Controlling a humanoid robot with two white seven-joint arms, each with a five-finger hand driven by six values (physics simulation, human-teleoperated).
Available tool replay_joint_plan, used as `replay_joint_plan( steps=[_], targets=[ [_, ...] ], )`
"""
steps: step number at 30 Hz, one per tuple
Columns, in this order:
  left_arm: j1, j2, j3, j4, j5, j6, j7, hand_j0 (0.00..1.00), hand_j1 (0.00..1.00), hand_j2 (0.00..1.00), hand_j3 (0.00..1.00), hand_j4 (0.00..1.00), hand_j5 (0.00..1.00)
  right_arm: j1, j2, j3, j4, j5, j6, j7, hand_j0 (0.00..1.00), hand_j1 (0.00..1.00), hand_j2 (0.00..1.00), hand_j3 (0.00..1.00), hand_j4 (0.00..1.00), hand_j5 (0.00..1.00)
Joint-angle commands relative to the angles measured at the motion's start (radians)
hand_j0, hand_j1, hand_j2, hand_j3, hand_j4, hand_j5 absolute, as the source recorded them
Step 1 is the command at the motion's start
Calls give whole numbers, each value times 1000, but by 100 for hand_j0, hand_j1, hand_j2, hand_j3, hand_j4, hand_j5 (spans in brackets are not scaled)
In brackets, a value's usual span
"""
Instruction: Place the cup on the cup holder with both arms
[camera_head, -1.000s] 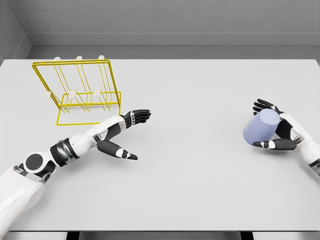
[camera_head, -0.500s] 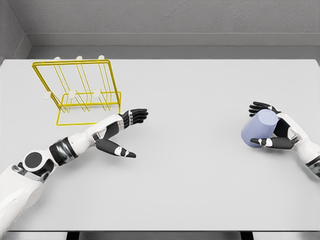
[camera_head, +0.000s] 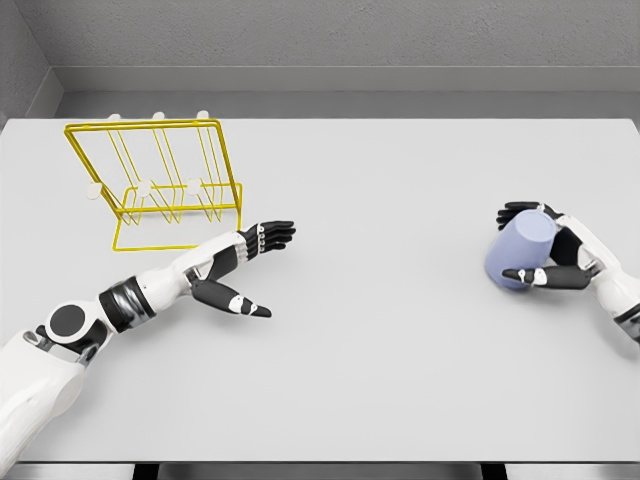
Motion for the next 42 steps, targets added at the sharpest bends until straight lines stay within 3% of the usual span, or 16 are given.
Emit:
replay_joint_plan(
  steps=[1, 10, 16, 20, 42],
  targets=[
    [0, 1, 0, -1, 7, 0, 0, 100, 100, 100, 100, 100, 100, 0, -4, -3, -20, -6, 0, -1, 73, 73, 73, 73, 73, 73],
    [0, 1, 0, 5, 9, 2, 0, 100, 100, 100, 100, 100, 100, -48, -4, -1, -60, -6, 0, -1, 73, 73, 73, 73, 73, 73],
    [0, 1, 0, 7, 9, 0, 0, 100, 100, 100, 100, 100, 100, -52, 4, 4, -124, 5, 0, -1, 73, 73, 73, 73, 73, 73],
    [0, -7, 0, 7, 10, 0, 0, 100, 100, 100, 100, 100, 100, -60, 11, 48, -152, 8, 0, -1, 73, 73, 73, 73, 73, 73],
    [-2, -22, 9, 30, 4, 6, 0, 100, 100, 100, 100, 100, 100, -130, 188, 168, -147, 111, 0, -1, 73, 73, 73, 73, 73, 73]
  ],
)
